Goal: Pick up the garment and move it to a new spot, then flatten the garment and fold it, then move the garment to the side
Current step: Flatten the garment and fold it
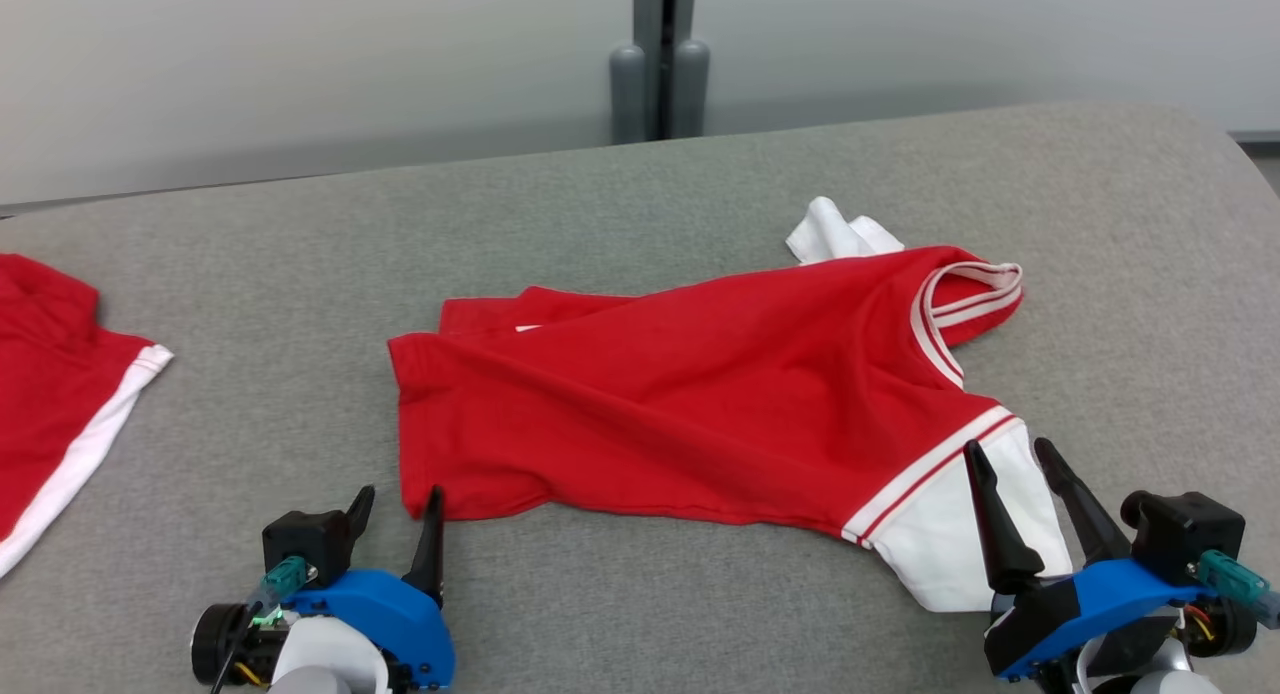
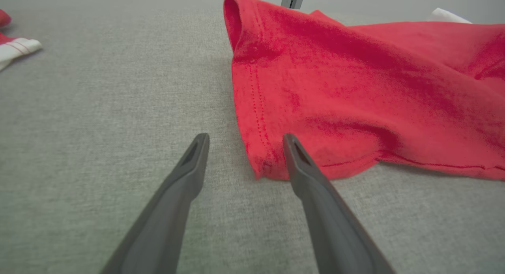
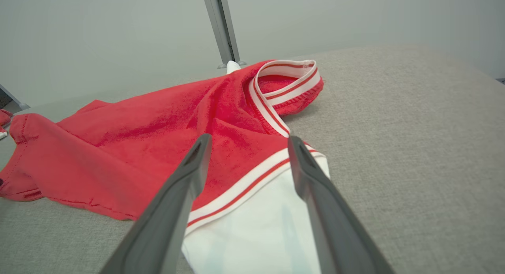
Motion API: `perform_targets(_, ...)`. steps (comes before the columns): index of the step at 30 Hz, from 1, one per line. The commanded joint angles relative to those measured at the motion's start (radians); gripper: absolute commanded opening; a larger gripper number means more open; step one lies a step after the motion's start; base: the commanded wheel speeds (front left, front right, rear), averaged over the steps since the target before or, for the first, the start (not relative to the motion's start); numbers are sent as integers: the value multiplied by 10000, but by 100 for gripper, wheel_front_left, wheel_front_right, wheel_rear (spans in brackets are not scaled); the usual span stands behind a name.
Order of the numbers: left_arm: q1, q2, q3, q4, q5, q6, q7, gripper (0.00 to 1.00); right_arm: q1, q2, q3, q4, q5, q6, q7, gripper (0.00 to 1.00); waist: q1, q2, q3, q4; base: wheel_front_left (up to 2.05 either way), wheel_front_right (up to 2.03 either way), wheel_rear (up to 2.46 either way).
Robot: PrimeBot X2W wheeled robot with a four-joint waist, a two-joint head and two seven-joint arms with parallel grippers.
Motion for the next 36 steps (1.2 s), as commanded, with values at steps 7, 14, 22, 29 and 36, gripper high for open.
perform_targets(7,-318,3,-31,816,-219,-18,493,100,-68,3,-188,538,243,1,38,100,-1,0,382,-343,0,0,0)
perform_targets(14,-377,-152,-455,1204,-315,-507,921,0,161,1,-1167,1398,142,1,556,100,-1,0,478,-351,0,0,0)
perform_targets(22,-79,-278,-648,1158,-411,-617,836,0,287,8,-1275,2508,107,1,1435,100,-1,0,495,-181,0,0,0)
perform_targets(29,-58,-223,-542,983,-537,-610,493,0,211,114,-637,2587,228,40,1763,0,-1,0,422,-119,0,0,0)
perform_targets(36,-119,-381,-16,-163,-1189,-778,-262,0,73,-17,-1012,636,391,3,1384,0,-1,0,-23,-157,0,0,0)
